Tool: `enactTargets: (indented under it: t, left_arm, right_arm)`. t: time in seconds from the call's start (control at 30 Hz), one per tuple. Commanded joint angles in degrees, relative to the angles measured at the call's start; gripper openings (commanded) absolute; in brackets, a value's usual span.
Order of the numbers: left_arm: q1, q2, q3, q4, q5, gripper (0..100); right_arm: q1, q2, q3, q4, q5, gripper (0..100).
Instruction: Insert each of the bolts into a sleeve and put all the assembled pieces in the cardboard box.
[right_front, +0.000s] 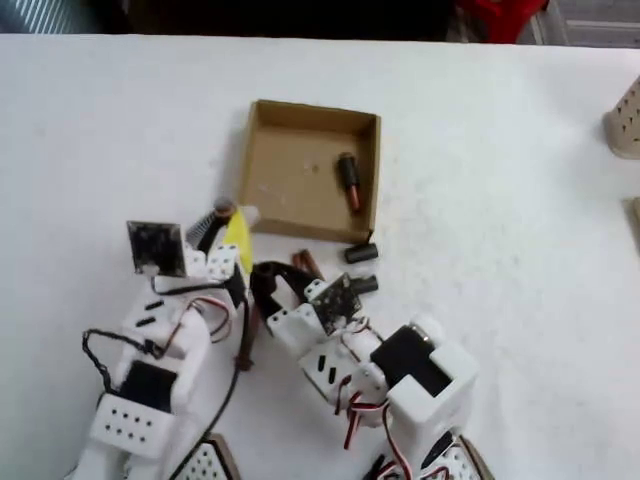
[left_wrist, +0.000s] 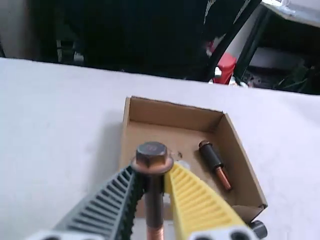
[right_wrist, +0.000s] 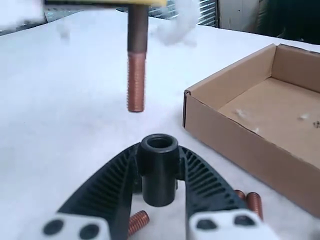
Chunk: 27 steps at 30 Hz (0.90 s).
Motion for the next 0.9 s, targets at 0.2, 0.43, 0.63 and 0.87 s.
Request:
enactTargets:
  t: [0.2, 0.43, 0.63, 0.87]
  left_arm:
    - [5.1, -23.7, 5.0, 9.5, -0.4, 2]
    - [7.8, -23.0, 5.3, 9.9, -1.8, 2]
    - [7.8, -23.0, 7.5, 9.9, -2.1, 2]
    - [7.8, -22.9, 7.6, 9.8, -2.1, 2]
  right_arm:
    - [0.7, -0.1, -1.2, 0.0, -0.9, 1.6]
    - [0.7, -0.1, -1.1, 0.0, -0.9, 1.6]
    - [0.6, -0.1, -0.9, 0.0, -0.9, 1.6]
    - [0.5, -0.1, -0.8, -0.1, -0.9, 1.6]
